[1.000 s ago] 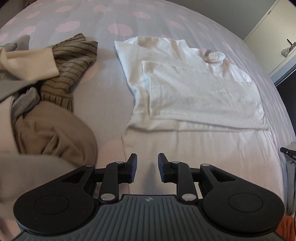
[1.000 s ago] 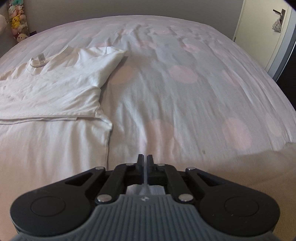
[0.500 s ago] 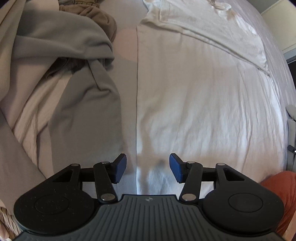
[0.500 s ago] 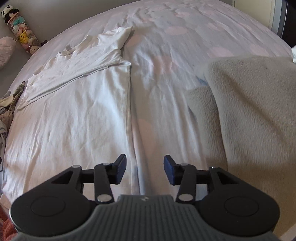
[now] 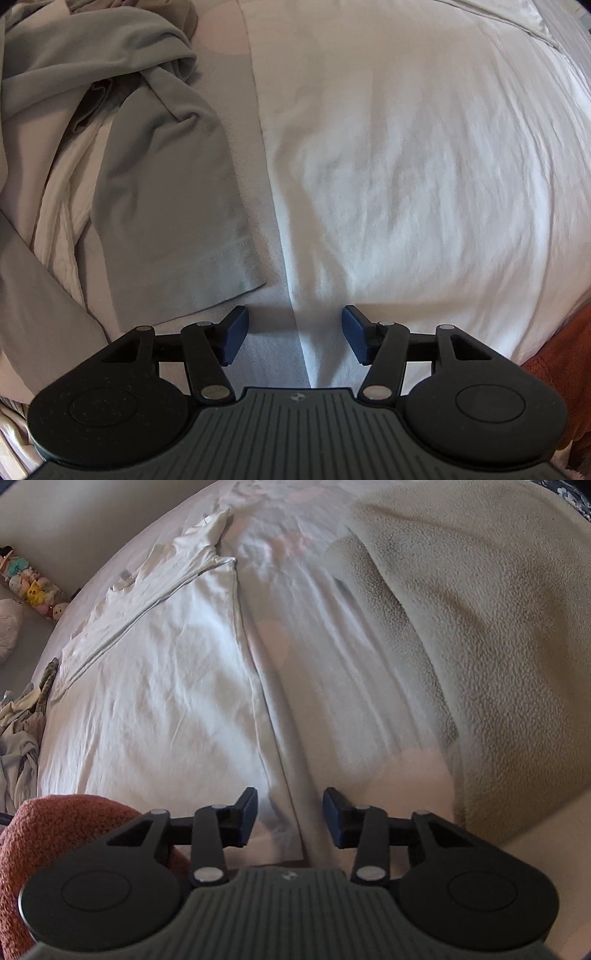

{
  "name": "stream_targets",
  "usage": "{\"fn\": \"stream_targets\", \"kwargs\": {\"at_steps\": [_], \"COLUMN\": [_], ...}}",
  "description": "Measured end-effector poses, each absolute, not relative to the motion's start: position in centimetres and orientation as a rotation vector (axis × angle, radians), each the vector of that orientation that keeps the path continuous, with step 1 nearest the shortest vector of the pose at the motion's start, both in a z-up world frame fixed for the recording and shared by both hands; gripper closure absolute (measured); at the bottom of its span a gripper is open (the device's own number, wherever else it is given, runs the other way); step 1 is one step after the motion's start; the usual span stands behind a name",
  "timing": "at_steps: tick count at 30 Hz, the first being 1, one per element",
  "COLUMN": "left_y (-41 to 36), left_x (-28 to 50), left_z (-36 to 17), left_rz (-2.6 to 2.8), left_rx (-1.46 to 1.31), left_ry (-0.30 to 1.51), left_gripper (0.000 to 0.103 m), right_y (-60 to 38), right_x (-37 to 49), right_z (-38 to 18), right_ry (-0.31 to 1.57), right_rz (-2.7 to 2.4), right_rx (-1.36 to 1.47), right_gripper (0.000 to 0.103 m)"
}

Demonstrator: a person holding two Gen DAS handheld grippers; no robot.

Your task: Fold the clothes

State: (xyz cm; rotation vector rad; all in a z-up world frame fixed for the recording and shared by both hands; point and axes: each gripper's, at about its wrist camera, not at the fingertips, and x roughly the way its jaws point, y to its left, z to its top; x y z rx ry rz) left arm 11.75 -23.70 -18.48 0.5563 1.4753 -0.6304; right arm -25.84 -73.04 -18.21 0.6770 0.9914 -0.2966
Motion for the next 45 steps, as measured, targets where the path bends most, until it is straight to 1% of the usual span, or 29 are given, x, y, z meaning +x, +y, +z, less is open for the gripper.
{"fn": "stream_targets", "kwargs": {"at_steps": [1,3,4,5,7,14,17,20,21,23,24,25,30,36,39,42,45], "left_y": [-23.7,-23.6,-23.4,-23.3,-22.7,-19.5,-19.8,-20.5,-20.4,-20.0,-19.7,-19.5,-19.4,-19.5,-19.7,-19.6,-19.4], "left_x": [11.6,11.2,11.1,11.0,11.0,12.8,13.4,13.2,13.2,13.2,13.4,13.5,13.5,13.4,13.5,13.4,13.4], "left_z": [-18.3,-17.9,-17.6,-17.2,-16.6,-13.3,-13.0,-13.5,-13.7,-13.9,-14.1,-14.2,-14.5,-14.6,-14.7,-14.6,-14.6], "left_rz": [-0.645,-0.683,-0.706,-0.730,-0.776,-0.819,-0.833,-0.819,-0.812,-0.798,-0.793,-0.791,-0.790,-0.784,-0.780,-0.779,-0.780], "left_rx": [0.553,0.533,0.517,0.493,0.427,0.120,0.100,0.106,0.107,0.097,0.089,0.079,0.055,0.052,0.056,0.057,0.046], "left_ry": [1.464,1.437,1.421,1.406,1.385,1.260,1.235,1.254,1.262,1.280,1.288,1.293,1.294,1.296,1.298,1.296,1.294], "left_gripper": [0.060,0.086,0.092,0.098,0.101,0.103,0.103,0.103,0.103,0.103,0.103,0.103,0.103,0.103,0.103,0.103,0.103], "right_y": [-72.9,-72.7,-72.7,-72.7,-72.8,-73.8,-74.8,-75.7,-75.9,-76.3,-76.3,-76.4,-75.4,-72.4,-71.9,-72.0,-72.1], "right_x": [-25.8,-25.7,-25.6,-25.5,-25.3,-23.7,-22.2,-20.3,-19.6,-18.7,-18.4,-18.2,-18.6,-20.0,-19.7,-19.4,-19.8], "right_z": [-18.2,-18.1,-17.8,-17.6,-16.8,-12.6,-10.9,-10.4,-10.7,-12.1,-12.9,-13.6,-17.5,-16.7,-16.8,-17.8,-18.4], "right_ry": [0.995,0.995,0.990,0.985,0.955,0.835,0.802,0.821,0.850,0.909,0.934,0.958,1.047,0.979,1.017,1.073,1.087], "right_rz": [-0.293,-0.294,-0.295,-0.295,-0.291,-0.287,-0.286,-0.291,-0.289,-0.306,-0.321,-0.335,-0.297,-0.279,-0.249,-0.265,-0.226], "right_rx": [0.677,0.672,0.668,0.664,0.664,0.647,0.631,0.604,0.601,0.580,0.565,0.550,0.569,0.429,0.415,0.405,0.473], "right_gripper": [0.080,0.087,0.092,0.094,0.101,0.103,0.103,0.102,0.096,0.080,0.060,0.058,0.063,0.065,0.072,0.072,0.071]}}
